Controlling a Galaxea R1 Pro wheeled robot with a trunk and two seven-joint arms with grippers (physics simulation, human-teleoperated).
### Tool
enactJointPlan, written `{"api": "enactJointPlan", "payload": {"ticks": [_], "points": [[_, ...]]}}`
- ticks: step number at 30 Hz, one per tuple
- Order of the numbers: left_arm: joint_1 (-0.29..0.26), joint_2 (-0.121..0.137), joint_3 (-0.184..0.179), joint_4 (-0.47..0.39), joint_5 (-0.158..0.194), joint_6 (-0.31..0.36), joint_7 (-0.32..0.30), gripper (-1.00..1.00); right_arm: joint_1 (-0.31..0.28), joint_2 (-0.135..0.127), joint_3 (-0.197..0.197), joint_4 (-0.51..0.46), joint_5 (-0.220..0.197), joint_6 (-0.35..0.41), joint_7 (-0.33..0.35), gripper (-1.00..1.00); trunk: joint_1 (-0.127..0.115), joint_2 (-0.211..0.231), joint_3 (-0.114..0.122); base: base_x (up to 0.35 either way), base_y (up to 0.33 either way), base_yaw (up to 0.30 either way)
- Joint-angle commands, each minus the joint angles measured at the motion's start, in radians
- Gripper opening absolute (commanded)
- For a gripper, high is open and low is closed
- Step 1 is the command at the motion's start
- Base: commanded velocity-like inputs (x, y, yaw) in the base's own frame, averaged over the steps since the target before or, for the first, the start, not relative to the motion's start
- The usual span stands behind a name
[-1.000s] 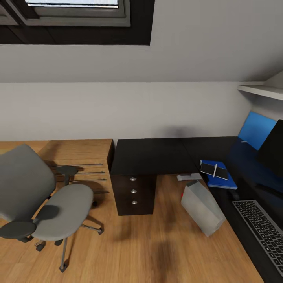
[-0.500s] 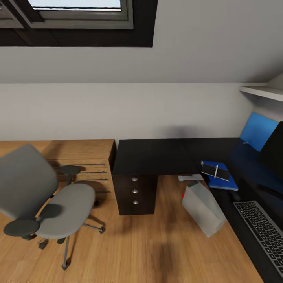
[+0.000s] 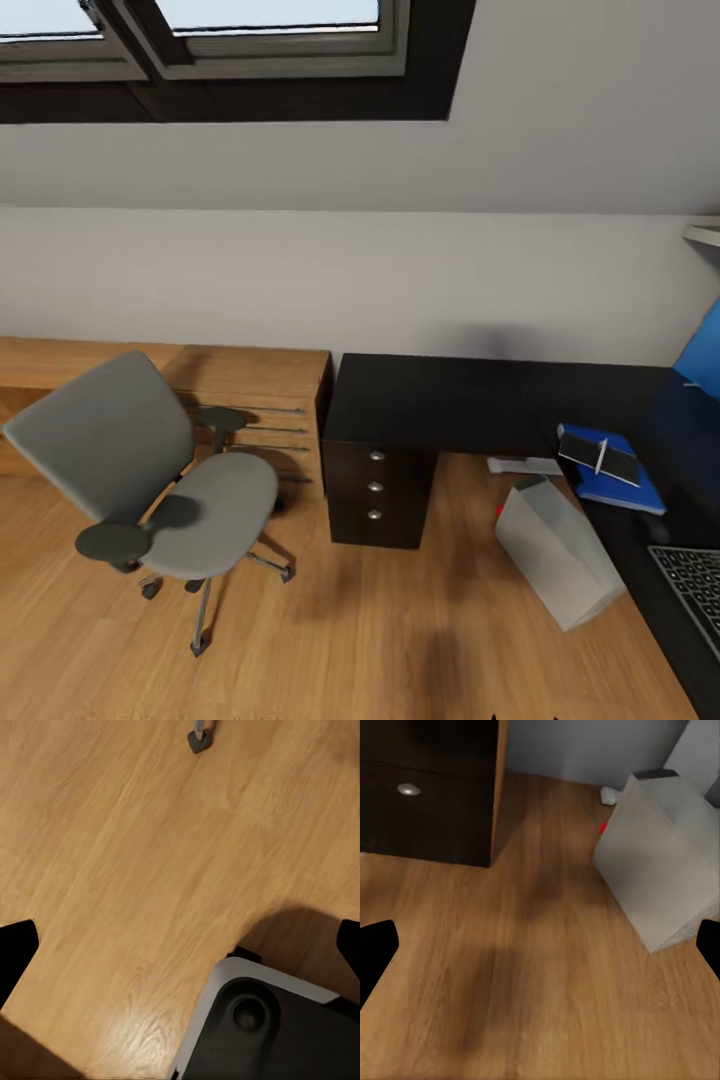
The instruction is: In the bedroom, organize the workspace by keeping the computer under the desk, ensuring the monitor is on the desk, placing the keyboard on the desk next to the monitor, placing the mouse on the desk next to the keyboard, moving the folder from the swivel chair onto the desk next to the mouse, stacking the notebook on top of the folder with the pen on top of the notebook, and positioning the swivel chair next to the desk.
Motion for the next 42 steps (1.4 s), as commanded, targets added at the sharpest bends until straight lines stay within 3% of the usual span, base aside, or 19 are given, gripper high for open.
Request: {"api": "enactJointPlan", "payload": {"ticks": [1, 5, 10, 15, 42], "points": [[0.0, 0.0, 0.0, 0.0, 0.006, -0.002, 0.0, 1.0, 0.0, 0.0, 0.009, -0.002, 0.0, 0.001, -0.009, 1.0, 0.001, -0.002, -0.002, -0.088, 0.0, 0.279], [0.0, 0.0, 0.0, 0.004, 0.006, -0.003, 0.0, 1.0, 0.0, 0.002, 0.009, -0.002, 0.0, 0.01, -0.009, 1.0, 0.001, -0.002, -0.003, -0.213, -0.023, 0.279], [0.0, 0.001, 0.0, 0.005, 0.005, -0.002, 0.0, 1.0, 0.0, 0.004, 0.016, -0.004, 0.012, 0.107, -0.009, 1.0, 0.001, -0.002, -0.006, -0.139, -0.081, 0.274], [0.0, 0.0, -0.001, 0.006, 0.005, -0.002, 0.0, 1.0, 0.0, 0.004, 0.017, -0.004, 0.015, 0.134, -0.009, 1.0, 0.001, -0.002, -0.009, -0.025, -0.015, 0.268], [0.0, 0.004, 0.001, 0.006, 0.006, -0.003, 0.0, 1.0, -0.001, -0.005, 0.017, -0.003, 0.037, 0.149, -0.004, 1.0, 0.001, -0.002, -0.03, 0.0, 0.0, 0.259]]}}
